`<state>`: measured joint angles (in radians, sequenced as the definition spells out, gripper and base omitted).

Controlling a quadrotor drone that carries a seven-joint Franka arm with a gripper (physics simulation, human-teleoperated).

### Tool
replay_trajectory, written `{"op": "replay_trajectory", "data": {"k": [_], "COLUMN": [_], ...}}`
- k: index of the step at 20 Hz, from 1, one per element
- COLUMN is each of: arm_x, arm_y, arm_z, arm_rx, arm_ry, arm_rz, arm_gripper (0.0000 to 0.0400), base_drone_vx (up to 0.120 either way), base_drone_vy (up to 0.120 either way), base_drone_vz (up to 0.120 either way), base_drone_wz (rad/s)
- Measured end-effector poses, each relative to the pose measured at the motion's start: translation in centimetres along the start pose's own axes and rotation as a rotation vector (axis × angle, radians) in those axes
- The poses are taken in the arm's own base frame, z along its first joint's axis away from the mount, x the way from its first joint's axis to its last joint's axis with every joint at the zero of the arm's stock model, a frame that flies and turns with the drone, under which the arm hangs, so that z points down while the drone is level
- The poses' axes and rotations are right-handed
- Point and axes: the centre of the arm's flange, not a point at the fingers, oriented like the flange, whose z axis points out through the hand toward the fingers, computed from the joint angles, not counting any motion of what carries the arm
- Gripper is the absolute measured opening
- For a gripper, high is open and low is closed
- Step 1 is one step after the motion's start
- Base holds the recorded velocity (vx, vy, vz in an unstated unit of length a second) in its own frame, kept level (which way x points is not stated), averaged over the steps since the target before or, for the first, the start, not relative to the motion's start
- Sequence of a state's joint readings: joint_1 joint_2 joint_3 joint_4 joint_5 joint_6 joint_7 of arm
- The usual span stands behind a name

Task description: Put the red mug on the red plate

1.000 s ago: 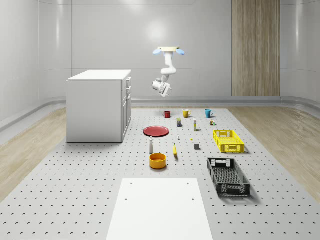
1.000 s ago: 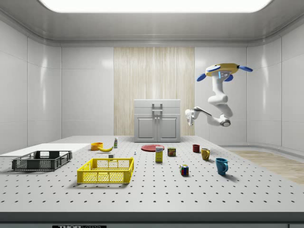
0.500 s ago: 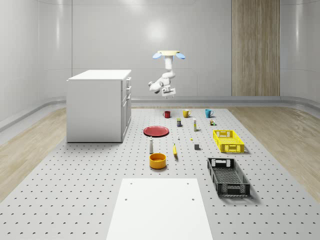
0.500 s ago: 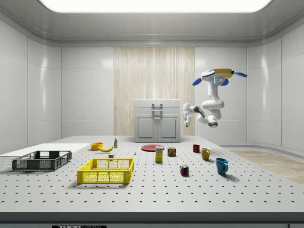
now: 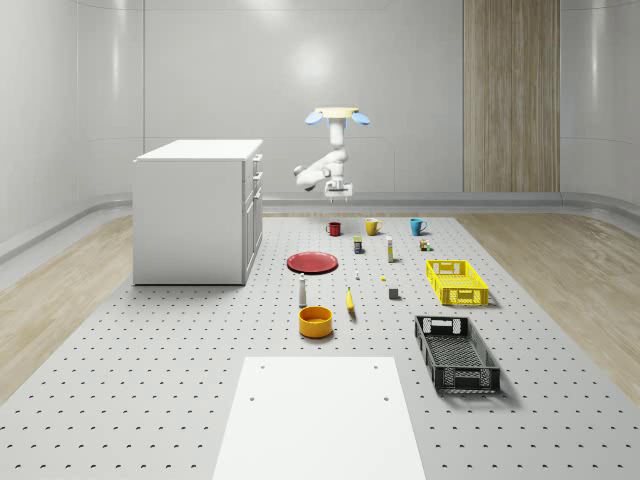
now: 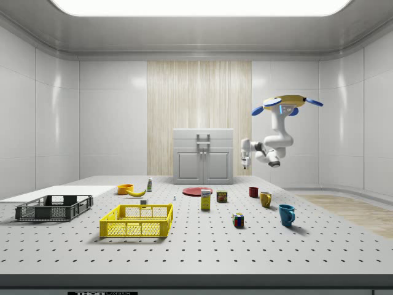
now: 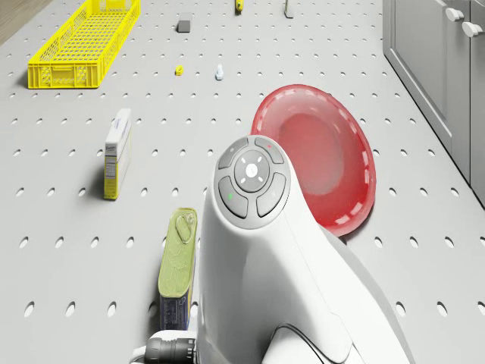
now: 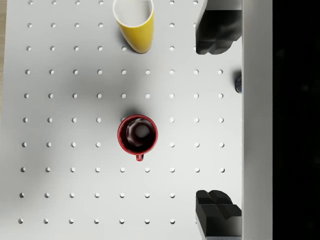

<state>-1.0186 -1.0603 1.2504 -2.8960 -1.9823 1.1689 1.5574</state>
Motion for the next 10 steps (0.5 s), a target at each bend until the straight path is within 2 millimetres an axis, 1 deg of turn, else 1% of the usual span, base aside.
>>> {"op": "replay_trajectory", "data": {"k": [9,10], "arm_x": [-0.15,-0.16], "arm_y": [-0.15,-0.15], "arm_z": [-0.01,-0.01], "arm_rx": [-0.015,-0.015], "arm_ry": [0.016,0.016], "arm_rz": [0.0,0.0], "arm_gripper": [0.04,0.04], "base_drone_vx": [-0.12,-0.12], "base_drone_vy": [0.0,0.04], "base_drone_vz": [-0.12,-0.12], "base_drone_wz": [0.0,0.0]}}
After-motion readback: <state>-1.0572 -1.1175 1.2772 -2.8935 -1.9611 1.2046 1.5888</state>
